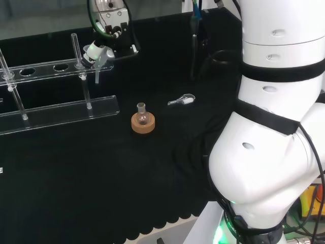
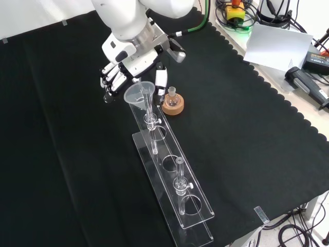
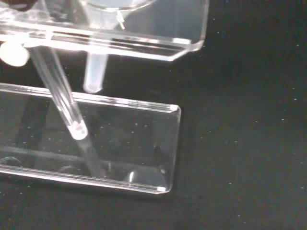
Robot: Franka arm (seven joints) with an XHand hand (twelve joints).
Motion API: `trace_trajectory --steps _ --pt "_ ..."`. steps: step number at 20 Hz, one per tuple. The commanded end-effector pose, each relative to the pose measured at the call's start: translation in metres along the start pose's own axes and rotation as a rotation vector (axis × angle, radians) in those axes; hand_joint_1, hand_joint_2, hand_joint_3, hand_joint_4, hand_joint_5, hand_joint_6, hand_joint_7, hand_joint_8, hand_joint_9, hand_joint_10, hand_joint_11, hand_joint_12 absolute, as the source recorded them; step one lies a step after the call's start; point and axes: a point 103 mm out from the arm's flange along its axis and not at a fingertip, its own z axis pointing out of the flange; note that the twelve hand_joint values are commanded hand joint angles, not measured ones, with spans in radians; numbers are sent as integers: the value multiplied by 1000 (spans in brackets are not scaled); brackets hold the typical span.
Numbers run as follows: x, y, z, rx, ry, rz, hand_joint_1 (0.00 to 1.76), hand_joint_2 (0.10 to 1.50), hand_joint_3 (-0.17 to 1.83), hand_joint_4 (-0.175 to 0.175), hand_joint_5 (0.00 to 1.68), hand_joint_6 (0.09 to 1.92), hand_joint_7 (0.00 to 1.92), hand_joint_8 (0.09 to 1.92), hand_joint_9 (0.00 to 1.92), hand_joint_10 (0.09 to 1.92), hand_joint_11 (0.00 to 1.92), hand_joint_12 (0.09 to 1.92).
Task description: Pick up the funnel from the transparent funnel stand.
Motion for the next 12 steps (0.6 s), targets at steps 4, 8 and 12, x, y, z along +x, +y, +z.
trace_trajectory --steps 4,8,12 --pt "-10 2 0 22 -25 14 637 752 74 -72 313 87 544 511 263 727 0 836" --pt "6 4 2 26 -12 14 629 753 78 -72 315 87 557 513 267 724 0 836" --pt "10 6 4 28 8 21 625 754 84 -70 333 87 594 522 278 723 0 836"
